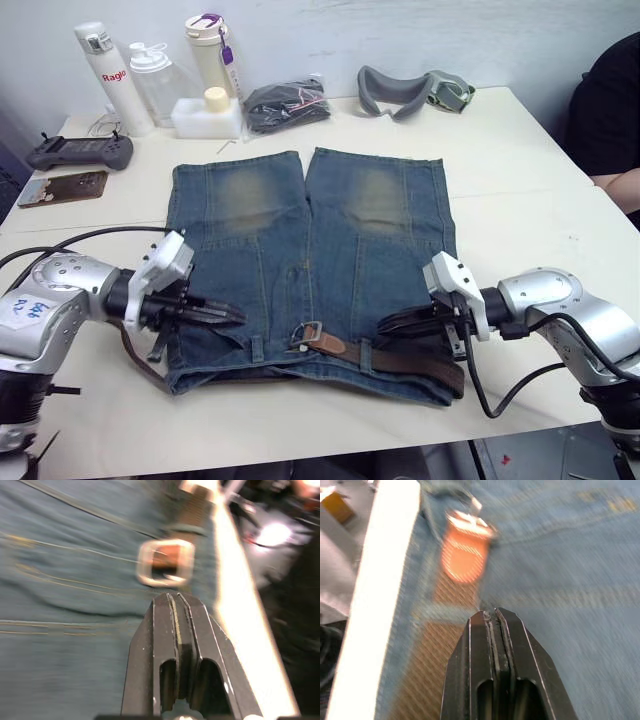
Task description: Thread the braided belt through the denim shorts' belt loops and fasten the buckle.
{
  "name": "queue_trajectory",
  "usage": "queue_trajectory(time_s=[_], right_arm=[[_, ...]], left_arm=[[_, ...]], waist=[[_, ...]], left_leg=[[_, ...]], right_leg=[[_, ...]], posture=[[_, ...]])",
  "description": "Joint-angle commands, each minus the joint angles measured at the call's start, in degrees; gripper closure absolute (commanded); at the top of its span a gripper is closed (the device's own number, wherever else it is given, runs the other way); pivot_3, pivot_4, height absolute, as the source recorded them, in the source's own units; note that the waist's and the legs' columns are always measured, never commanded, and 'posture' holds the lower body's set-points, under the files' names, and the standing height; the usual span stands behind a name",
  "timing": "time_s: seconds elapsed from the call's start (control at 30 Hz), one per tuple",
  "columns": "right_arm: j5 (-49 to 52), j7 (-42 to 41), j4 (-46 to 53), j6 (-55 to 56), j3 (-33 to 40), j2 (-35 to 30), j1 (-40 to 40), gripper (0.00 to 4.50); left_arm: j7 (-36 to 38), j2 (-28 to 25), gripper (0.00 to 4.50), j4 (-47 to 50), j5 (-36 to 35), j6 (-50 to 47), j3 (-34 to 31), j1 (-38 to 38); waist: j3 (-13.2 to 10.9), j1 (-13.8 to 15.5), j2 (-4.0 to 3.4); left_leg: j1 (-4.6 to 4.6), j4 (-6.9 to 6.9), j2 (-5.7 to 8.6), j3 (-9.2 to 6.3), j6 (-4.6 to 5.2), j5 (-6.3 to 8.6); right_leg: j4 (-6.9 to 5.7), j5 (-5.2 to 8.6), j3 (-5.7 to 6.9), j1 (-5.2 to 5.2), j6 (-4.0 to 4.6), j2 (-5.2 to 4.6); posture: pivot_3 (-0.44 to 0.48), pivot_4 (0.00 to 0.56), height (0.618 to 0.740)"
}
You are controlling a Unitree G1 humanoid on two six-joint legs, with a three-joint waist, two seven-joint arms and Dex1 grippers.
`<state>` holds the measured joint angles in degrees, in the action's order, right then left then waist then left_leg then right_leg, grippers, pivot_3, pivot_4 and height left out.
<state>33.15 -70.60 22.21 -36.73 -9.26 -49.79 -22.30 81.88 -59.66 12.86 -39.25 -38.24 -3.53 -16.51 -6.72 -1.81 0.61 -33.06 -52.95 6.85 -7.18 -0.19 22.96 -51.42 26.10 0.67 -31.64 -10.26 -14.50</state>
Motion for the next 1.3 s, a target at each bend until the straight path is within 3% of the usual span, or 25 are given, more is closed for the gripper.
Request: queue_trajectory(time_s=[0.03, 0.23, 0.27, 0.37, 0.57, 0.6, 0.63, 0.67, 0.8, 0.93, 1.1, 1.17, 1.27, 1.3], right_arm=[[-0.92, 0.80, 4.80, -0.26, -2.38, 0.76, -1.49, 4.50], [-4.14, 6.18, 4.98, 0.47, -4.24, 5.39, -3.84, 4.50], [-3.82, 6.51, 4.58, -0.70, -4.15, 5.67, -4.26, 4.18], [-3.17, 7.64, -0.23, -2.75, -1.65, 6.29, -7.58, 3.15], [-7.00, 12.50, -14.80, -2.20, 3.51, 5.88, -12.36, 0.03], [-8.82, 13.51, -17.71, -1.11, 3.27, 6.05, -12.92, 0.00], [-10.97, 14.97, -20.73, 0.33, 2.96, 6.48, -13.65, 0.00], [-12.70, 15.67, -23.34, 2.07, 2.59, 6.99, -14.37, 0.00], [-18.30, 17.04, -33.21, 4.69, 0.34, 8.69, -18.08, 0.00], [-21.02, 15.53, -39.56, 2.30, -2.17, 9.75, -20.05, 0.00], [-23.85, 14.39, -45.27, -1.19, -4.90, 10.32, -20.21, 0.00], [-24.88, 13.87, -45.88, -1.73, -6.08, 10.25, -19.57, 0.00], [-24.96, 12.25, -44.41, -3.15, -6.86, 10.01, -18.18, 0.81], [-24.65, 11.79, -43.35, -3.43, -6.73, 9.95, -17.66, 1.27]], left_arm=[[3.07, -3.31, 4.47, 3.89, -2.23, -1.07, -2.41, 1.72], [-2.90, -1.59, 4.47, 3.78, 0.70, 0.95, -3.52, 2.08], [-5.54, -0.51, 4.50, 2.61, 1.44, 0.57, -3.46, 0.98], [-15.00, 4.05, 3.48, -2.69, 4.45, -0.47, -3.59, -4.19], [-28.48, 11.87, 0.61, -11.08, 7.29, -3.59, -4.00, -13.47], [-30.83, 12.75, 0.21, -13.24, 9.40, -3.45, -2.89, -14.81], [-33.09, 13.43, 0.07, -15.43, 11.82, -3.04, -1.59, -16.00], [-34.71, 13.76, 0.07, -17.62, 14.72, -1.91, 0.18, -17.03], [-37.32, 14.21, 0.07, -26.08, 23.79, -0.49, 7.23, -21.06], [-37.09, 14.61, 0.07, -31.27, 27.96, 0.26, 10.33, -22.50], [-32.94, 14.74, 0.07, -29.45, 28.53, -0.74, 12.90, -19.85], [-32.14, 15.10, 0.61, -28.23, 28.48, -0.89, 13.26, -18.71], [-31.16, 15.34, 1.67, -26.82, 27.93, -1.66, 12.98, -17.78], [-30.92, 15.40, 2.14, -26.06, 27.48, -2.09, 12.57, -17.42]], waist=[[-0.01, 0.23, -0.01], [-0.07, 0.42, -0.01], [-0.08, 0.43, -0.02], [-0.15, 0.56, 0.04], [-0.18, 0.44, 0.07], [-0.18, 0.40, 0.07], [-0.18, 0.35, 0.08], [-0.18, 0.32, 0.07], [-0.19, -0.31, 0.06], [-0.19, -0.30, 0.06], [-0.13, -0.05, 0.15], [-0.06, 0.16, 0.22], [0.15, 0.23, 0.36], [0.22, 0.24, 0.42]], left_leg=[[0.00, -0.01, 0.00, 0.00, 0.00, 0.00], [-0.06, -0.15, 0.05, 0.03, 0.24, 0.06], [-0.06, -0.15, 0.06, 0.03, 0.34, 0.07], [-0.06, -0.15, 0.08, 0.01, 0.42, 0.03], [-0.03, -0.11, 0.27, -0.09, 0.38, -0.15], [-0.01, -0.08, 0.28, -0.09, 0.27, -0.21], [0.00, -0.05, 0.28, -0.10, 0.19, -0.26], [0.03, -0.03, 0.27, -0.10, 0.11, -0.30], [0.01, 0.06, 0.29, -0.04, -0.09, -0.47], [0.01, 0.20, 0.29, -0.13, -0.17, -0.52], [0.39, 0.38, 0.30, -0.11, -0.28, -0.62], [0.62, 0.45, 0.32, -0.08, -0.25, -0.61], [0.83, 0.53, 0.34, -0.08, -0.04, -0.49], [0.85, 0.54, 0.35, -0.08, -0.02, -0.48]], right_leg=[[0.01, 0.02, 0.01, 0.02, 0.05, -0.01], [0.09, 0.11, -0.03, 0.08, 0.50, -0.05], [0.08, 0.08, -0.03, 0.08, 0.51, -0.05], [0.00, 0.00, -0.02, 0.07, 0.48, -0.04], [-0.10, -0.17, -0.04, 0.05, 0.33, -0.01], [-0.10, -0.25, -0.04, 0.05, 0.16, 0.00], [-0.10, -0.41, -0.04, 0.04, -0.16, 0.01], [-0.10, -0.57, -0.04, 0.05, -0.50, 0.02], [-0.08, -0.59, -0.16, -0.05, -0.53, 0.03], [-0.09, -0.60, -0.14, -0.11, -0.54, 0.14], [-0.12, -0.60, -0.22, 0.11, -0.55, 0.12], [-0.13, -0.60, -0.26, 0.28, -0.55, 0.09], [-0.12, -0.59, -0.27, 0.44, -0.54, 0.10], [-0.11, -0.59, -0.27, 0.47, -0.55, 0.10]], posture=[[0.000, 0.150, 0.636], [0.000, 0.150, 0.636], [0.000, 0.150, 0.636], [0.000, 0.150, 0.636], [0.000, 0.150, 0.636], [0.000, 0.150, 0.636], [0.000, 0.150, 0.636], [0.000, 0.150, 0.636], [0.000, 0.150, 0.636], [0.000, 0.150, 0.636], [0.000, 0.150, 0.636], [0.000, 0.150, 0.636], [0.000, 0.150, 0.636], [0.000, 0.150, 0.636]])
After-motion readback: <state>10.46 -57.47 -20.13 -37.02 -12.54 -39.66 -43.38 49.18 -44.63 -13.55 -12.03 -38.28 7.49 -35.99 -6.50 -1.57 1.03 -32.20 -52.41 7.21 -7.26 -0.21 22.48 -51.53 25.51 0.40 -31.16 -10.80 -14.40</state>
